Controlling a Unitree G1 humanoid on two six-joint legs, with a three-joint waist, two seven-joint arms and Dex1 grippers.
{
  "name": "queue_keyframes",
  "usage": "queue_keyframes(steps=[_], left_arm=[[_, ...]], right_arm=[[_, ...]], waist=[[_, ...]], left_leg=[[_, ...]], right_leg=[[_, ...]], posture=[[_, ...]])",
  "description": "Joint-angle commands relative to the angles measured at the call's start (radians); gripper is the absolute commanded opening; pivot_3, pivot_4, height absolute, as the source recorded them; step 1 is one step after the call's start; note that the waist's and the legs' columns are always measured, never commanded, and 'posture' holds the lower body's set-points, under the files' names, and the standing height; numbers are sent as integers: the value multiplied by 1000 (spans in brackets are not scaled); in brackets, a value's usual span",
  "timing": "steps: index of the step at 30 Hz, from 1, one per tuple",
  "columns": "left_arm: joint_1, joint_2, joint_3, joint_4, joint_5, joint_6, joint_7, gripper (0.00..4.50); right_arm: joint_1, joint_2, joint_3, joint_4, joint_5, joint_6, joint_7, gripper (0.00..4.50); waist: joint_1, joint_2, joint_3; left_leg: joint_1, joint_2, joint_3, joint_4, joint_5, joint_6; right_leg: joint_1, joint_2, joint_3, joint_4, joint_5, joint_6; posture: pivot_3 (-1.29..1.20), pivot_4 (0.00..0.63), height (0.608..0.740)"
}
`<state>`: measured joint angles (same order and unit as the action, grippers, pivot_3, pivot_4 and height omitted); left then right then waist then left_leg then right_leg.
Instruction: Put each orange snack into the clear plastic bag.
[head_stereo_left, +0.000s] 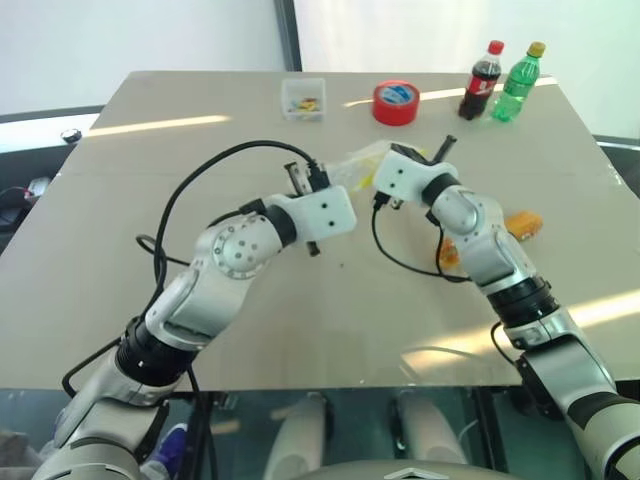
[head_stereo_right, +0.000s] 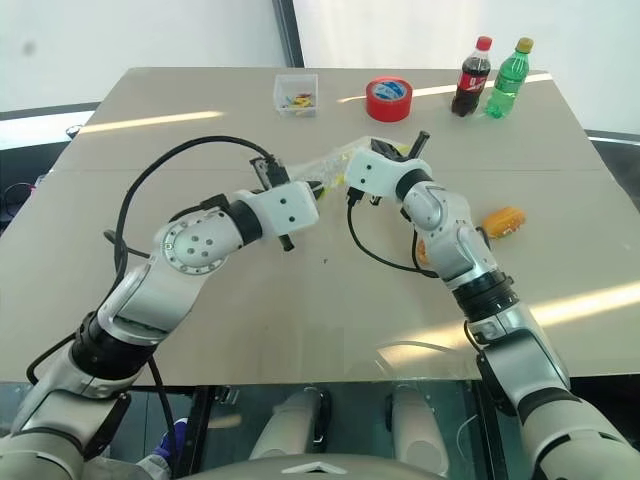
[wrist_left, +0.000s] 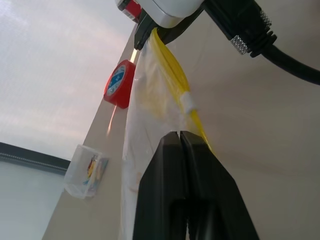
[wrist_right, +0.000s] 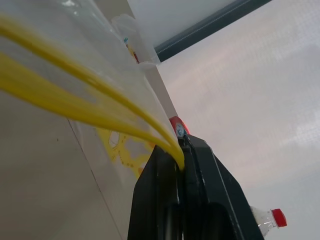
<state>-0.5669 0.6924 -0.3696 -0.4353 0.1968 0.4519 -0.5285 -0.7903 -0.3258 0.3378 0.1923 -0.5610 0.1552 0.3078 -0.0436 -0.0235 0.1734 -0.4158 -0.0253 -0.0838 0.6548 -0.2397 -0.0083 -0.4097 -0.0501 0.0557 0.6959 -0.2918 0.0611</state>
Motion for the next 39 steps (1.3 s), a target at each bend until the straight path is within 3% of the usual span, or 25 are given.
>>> queue_keyframes(steps=[1, 2, 7, 19, 29, 32, 35, 36, 39], left_arm=[[-2, 1, 19, -7, 52, -46, -9, 1985], [-3, 2, 16, -2, 67, -59, -7, 2272], [19, -4, 9, 3, 127, -141, -11, 2272], [69, -52, 56, -80, 136, -78, -70, 2272], [54, -66, 58, -21, 213, -93, -46, 2272], [57, -67, 57, -4, 230, -118, -45, 1527], [57, -69, 57, 13, 243, -143, -44, 263], [56, -67, 55, 21, 251, -158, -41, 50], [49, -62, 61, 53, 267, -196, -28, 50]], right_arm=[[-1, -3, -14, -54, -2, 6, 1, 0], [-1, -2, -15, -55, -1, 7, 2, 0], [-3, 8, -24, -60, 19, 34, 20, 0], [-15, 12, -26, -54, 43, 64, 36, 0], [-14, 14, -16, -62, 49, 60, 41, 0], [-15, 12, -17, -67, 50, 61, 42, 0], [-13, 10, -19, -72, 53, 62, 46, 0], [-11, 9, -19, -73, 54, 62, 49, 0], [-3, 4, -18, -81, 56, 63, 59, 0]], waist=[[0, 0, 0], [0, 0, 0], [-1, 0, 0], [0, 0, 0], [0, 0, 0], [0, 0, 0], [0, 0, 0], [0, 0, 0], [0, 0, 0]], left_leg=[[0, 0, 0, 0, 0, 0], [0, 0, 0, 0, 0, 0], [0, 0, 0, 0, 0, 0], [0, 0, 0, 0, 0, 0], [0, 0, 0, 0, 0, 0], [0, 0, 0, 0, 0, 0], [0, 0, 0, 0, 0, 0], [0, 0, 0, 0, 0, 0], [0, 0, 0, 0, 0, 0]], right_leg=[[0, 0, 0, 0, 0, 0], [0, 0, 0, 0, 0, 0], [0, 0, 0, 0, 0, 0], [0, 0, 0, 0, 0, 0], [0, 0, 0, 1, 0, 0], [0, 0, 0, 1, 0, 0], [0, 0, 0, 1, 0, 0], [0, 0, 0, 1, 0, 0], [0, 0, 0, 1, 0, 0]], posture=[[0, 150, 740], [0, 150, 740], [0, 150, 740], [0, 150, 740], [0, 150, 740], [0, 150, 740], [0, 150, 740], [0, 150, 740], [0, 150, 740]])
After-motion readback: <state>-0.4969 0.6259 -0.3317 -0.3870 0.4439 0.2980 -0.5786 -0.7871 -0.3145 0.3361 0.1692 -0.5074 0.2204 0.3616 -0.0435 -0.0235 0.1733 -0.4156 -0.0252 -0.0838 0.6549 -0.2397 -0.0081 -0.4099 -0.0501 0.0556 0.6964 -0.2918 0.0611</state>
